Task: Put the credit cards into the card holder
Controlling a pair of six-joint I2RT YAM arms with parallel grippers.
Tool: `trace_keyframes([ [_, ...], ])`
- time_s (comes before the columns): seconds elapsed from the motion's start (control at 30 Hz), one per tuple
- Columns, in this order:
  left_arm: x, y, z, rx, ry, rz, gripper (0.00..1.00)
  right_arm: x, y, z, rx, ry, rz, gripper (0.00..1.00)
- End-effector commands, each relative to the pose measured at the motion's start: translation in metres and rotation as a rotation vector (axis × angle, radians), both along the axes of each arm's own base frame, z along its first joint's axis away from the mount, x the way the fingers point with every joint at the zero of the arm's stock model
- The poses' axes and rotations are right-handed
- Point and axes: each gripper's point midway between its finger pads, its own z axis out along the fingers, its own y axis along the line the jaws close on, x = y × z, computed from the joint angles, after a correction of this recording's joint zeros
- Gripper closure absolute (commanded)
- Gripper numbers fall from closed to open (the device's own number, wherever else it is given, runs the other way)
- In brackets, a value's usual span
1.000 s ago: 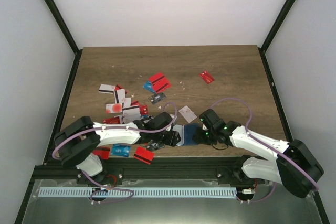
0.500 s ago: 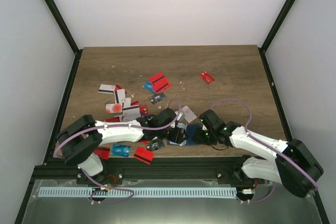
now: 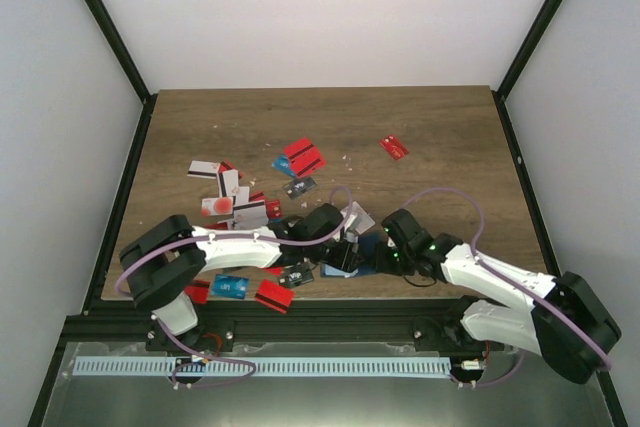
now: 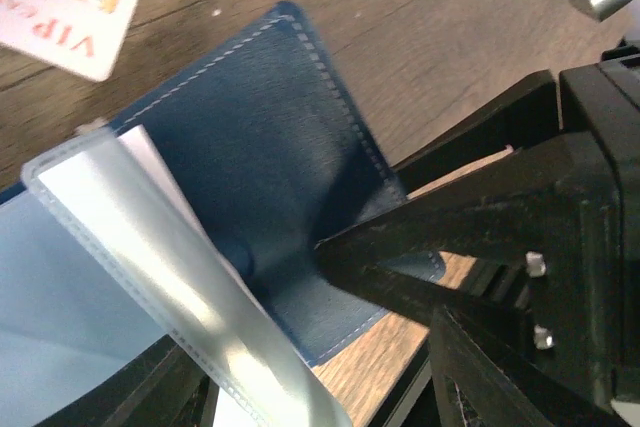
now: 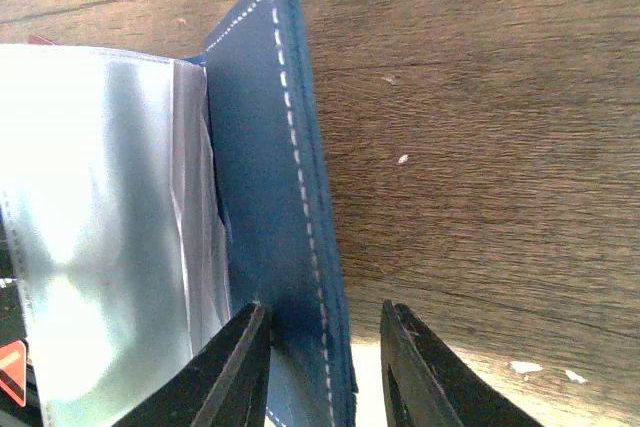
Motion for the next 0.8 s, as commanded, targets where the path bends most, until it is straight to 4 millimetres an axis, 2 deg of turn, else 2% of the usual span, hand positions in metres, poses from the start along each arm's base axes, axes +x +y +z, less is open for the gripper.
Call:
trace_keyframes([
  [0.0,0.002,-0.024,0.019,-0.092,-0.026,-0.040,0.43,0.004,-0.007,0.004,-0.009,-0.032,-0.049,0.66],
  [0.2,0.012,-0.037,0.017,-0.093,-0.040,-0.038,0.44,0.005,-0.009,0.007,-0.003,-0.048,-0.070,0.59],
  [0.33,0.017,-0.046,0.007,-0.070,-0.045,-0.047,0.45,0.007,-0.015,0.014,-0.003,-0.076,-0.098,0.53],
  [0.57,0.021,-0.058,-0.014,-0.026,-0.027,-0.078,0.46,0.010,-0.021,0.043,0.071,-0.172,-0.147,0.47],
  [0.77,0.025,-0.064,-0.035,0.027,-0.021,-0.099,0.43,0.013,-0.026,0.079,0.175,-0.291,-0.195,0.39],
])
